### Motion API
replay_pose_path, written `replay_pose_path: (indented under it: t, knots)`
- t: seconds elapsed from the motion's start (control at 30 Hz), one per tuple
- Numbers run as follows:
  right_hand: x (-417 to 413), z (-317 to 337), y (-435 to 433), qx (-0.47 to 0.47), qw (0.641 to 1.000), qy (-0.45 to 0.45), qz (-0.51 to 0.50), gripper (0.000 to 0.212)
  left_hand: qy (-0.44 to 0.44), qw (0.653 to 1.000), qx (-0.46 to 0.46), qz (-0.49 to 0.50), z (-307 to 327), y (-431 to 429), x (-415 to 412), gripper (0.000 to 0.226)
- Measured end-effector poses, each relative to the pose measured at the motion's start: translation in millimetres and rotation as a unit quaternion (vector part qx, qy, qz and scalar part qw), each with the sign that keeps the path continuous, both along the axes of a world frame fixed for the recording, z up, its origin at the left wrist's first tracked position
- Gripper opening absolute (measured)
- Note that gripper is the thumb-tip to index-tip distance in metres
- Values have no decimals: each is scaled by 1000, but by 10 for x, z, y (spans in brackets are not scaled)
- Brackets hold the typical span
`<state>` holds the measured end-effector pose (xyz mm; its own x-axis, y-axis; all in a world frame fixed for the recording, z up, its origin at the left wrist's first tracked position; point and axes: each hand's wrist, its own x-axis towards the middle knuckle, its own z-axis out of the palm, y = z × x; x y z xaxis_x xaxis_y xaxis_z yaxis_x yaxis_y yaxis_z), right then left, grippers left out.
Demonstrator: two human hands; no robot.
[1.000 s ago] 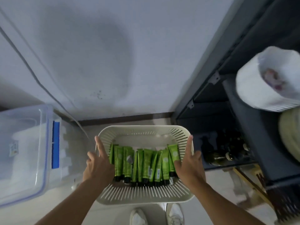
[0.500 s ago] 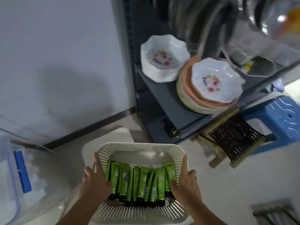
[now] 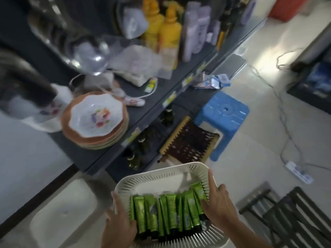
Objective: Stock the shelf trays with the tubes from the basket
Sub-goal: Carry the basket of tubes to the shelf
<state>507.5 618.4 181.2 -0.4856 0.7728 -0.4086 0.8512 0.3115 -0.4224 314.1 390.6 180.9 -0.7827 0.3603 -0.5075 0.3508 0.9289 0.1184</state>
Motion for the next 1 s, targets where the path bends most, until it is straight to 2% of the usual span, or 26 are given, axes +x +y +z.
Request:
replay_pose_path:
  t: [0.1, 0.23, 0.33, 0.43, 0.53, 0.67, 0.87, 1.0]
  knots:
    - [398, 199, 577, 11, 999, -19, -25, 92, -9, 999, 6, -35, 230, 731, 177, 116]
    - [849, 378, 1311, 25, 997, -26, -63, 96, -73, 995, 34, -62, 457, 1697, 296, 115]
    - [1017, 373, 1867, 61, 995, -26, -77, 100, -62, 992, 56, -97, 483, 2378, 363, 114]
    - [1136, 318, 2434, 58, 993, -37, -94, 99, -55, 991, 44, -115, 461, 2935, 468, 106]
    - [1115, 288, 3047, 82, 995, -10, -63, 98, -33, 992, 57, -106, 394, 3475, 544, 103]
    - [1049, 305, 3865, 86, 996, -10, -24, 91, -40, 995, 76, -49, 267, 4002, 636, 98]
    - [585, 310, 5123, 77, 994, -43, 63, 99, -63, 990, 104, 69, 175, 4742, 675, 98]
    - [233, 205, 5829, 62, 991, -23, 116, 99, -46, 985, 96, 135, 141, 5235, 731, 103]
